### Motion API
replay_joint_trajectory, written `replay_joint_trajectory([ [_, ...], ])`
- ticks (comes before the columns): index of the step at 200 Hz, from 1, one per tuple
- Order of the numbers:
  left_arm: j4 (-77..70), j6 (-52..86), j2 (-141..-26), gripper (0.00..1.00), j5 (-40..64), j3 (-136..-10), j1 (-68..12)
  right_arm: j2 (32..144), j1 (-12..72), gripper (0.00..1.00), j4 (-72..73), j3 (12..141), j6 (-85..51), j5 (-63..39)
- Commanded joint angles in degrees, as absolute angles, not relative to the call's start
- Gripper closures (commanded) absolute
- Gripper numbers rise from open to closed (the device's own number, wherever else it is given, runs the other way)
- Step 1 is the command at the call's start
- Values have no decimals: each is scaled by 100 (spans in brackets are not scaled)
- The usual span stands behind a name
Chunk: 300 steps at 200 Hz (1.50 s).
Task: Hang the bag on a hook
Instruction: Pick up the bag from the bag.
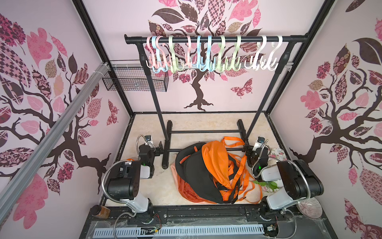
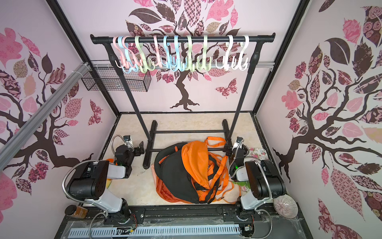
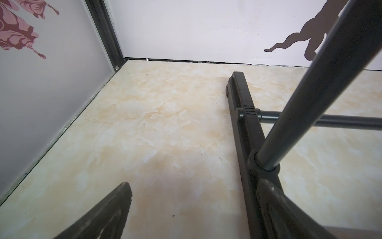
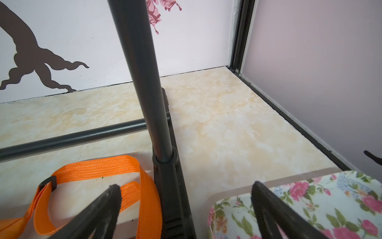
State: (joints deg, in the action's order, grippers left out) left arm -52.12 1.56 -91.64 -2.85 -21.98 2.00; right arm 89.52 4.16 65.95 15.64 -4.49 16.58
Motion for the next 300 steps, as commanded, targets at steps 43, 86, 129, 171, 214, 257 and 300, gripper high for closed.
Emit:
replay_joint_trajectory([
  [43, -5311, 202, -9087, 2, -304, -2197, 222, 8930, 424, 0, 6689, 1600, -404, 1617],
  [86, -5317, 204, -9076, 3, -307, -2187, 211, 8924, 426, 0, 6706, 1593, -395, 1626],
  [129, -2858, -325, -7892, 3, -2308, -3177, -759, 7553, 657, 0, 5733, 1586, -227, 1934],
  [171, 672, 1420, -6767, 2, -2741, -4643, -1115, 5951, 272, 0, 1249, 3009, -4169, 1305],
  [214, 2720, 1930, -5906, 8, -1291, -5618, -1581, 5563, 307, 0, 146, 3573, -3536, -477],
  [257, 4091, 2146, -6370, 8, -1931, -6565, -3826, 5662, 456, 0, -1382, 4260, -3098, -539],
  [300, 4103, 2676, -7203, 8, -1112, -7112, -4675, 5549, 707, 0, -1854, 4154, -2932, -110],
])
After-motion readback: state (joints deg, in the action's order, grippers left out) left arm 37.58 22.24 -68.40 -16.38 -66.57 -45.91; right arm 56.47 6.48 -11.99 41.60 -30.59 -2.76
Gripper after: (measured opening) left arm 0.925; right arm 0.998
